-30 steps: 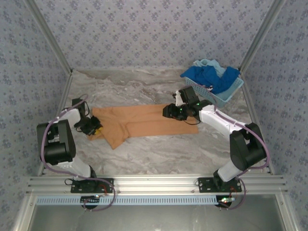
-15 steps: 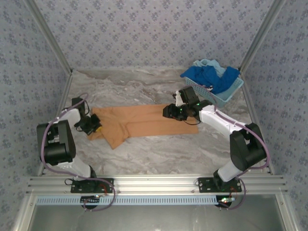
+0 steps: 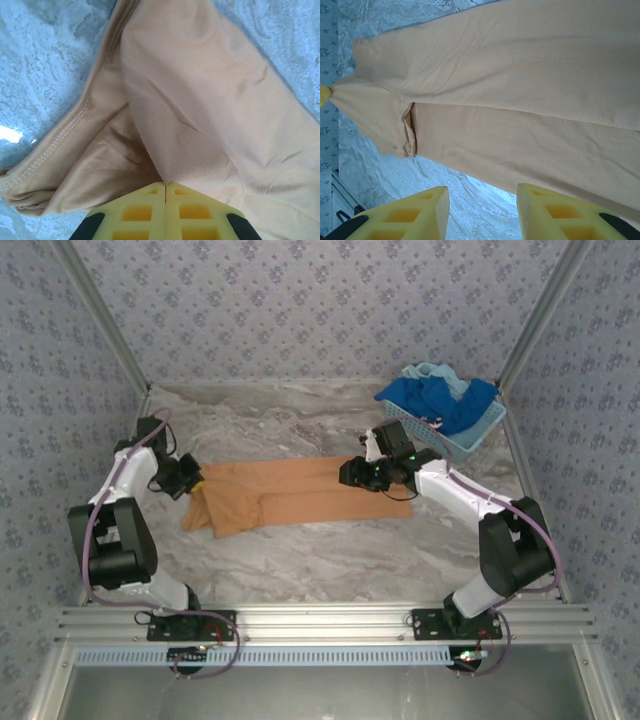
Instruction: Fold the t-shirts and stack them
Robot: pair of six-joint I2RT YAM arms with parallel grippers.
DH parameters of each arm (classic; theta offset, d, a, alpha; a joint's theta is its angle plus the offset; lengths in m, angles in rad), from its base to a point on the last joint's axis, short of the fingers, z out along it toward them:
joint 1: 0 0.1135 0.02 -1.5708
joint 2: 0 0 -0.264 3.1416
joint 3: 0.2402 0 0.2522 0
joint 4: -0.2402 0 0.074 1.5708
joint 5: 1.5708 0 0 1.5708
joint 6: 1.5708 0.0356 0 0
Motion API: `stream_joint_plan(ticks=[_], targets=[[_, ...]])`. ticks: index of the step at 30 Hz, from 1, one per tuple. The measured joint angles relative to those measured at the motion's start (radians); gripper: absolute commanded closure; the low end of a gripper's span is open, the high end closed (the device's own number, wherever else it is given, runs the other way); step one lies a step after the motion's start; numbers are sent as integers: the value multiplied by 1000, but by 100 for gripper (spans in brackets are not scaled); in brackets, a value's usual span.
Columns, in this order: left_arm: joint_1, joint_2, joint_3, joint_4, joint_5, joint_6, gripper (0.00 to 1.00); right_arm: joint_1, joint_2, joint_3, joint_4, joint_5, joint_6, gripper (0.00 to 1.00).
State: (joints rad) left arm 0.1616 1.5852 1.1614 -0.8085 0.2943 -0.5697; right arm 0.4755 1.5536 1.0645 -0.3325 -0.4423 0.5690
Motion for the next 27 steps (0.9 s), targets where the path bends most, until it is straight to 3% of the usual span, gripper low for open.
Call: stream_joint_plan(ticks=[19, 23, 24, 27], targets=[[-29, 397, 405, -161, -97, 50, 100, -8, 0, -19, -19, 0, 0, 58], [-49, 461, 465, -174, -158, 71, 66, -15, 0, -20, -36, 9, -1, 58], [-55, 464, 472, -180, -182, 73, 62, -21, 0, -20, -40, 12, -2, 58], [-89, 437, 472, -199, -277, 59, 61, -63, 0, -21, -55, 37, -13, 59]])
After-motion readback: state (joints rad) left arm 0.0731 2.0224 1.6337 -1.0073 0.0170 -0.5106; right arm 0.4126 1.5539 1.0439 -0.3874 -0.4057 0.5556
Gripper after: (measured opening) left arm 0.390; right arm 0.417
